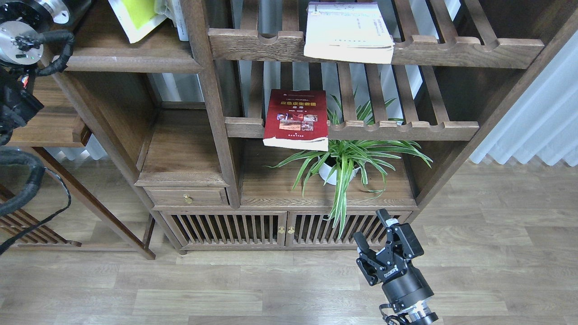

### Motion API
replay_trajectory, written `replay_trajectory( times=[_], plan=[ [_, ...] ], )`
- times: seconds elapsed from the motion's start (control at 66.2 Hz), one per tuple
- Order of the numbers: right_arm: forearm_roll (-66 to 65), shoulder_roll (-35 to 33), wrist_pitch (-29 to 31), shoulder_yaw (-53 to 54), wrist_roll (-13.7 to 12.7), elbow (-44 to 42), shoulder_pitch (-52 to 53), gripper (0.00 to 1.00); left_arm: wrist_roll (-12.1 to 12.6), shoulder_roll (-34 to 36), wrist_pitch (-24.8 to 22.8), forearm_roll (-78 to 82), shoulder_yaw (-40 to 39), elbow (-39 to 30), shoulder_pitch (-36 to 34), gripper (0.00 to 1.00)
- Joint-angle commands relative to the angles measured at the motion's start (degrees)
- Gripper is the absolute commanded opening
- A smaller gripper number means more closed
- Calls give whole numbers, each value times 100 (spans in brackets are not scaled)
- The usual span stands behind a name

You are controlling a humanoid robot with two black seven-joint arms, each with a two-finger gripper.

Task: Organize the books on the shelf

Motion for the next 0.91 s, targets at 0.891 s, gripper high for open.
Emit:
replay_trajectory(
  times=[0.891],
  plan=[
    [47,-65,0,18,9,-1,467,98,62,363,0,11,1557,-58,-407,19]
  ],
)
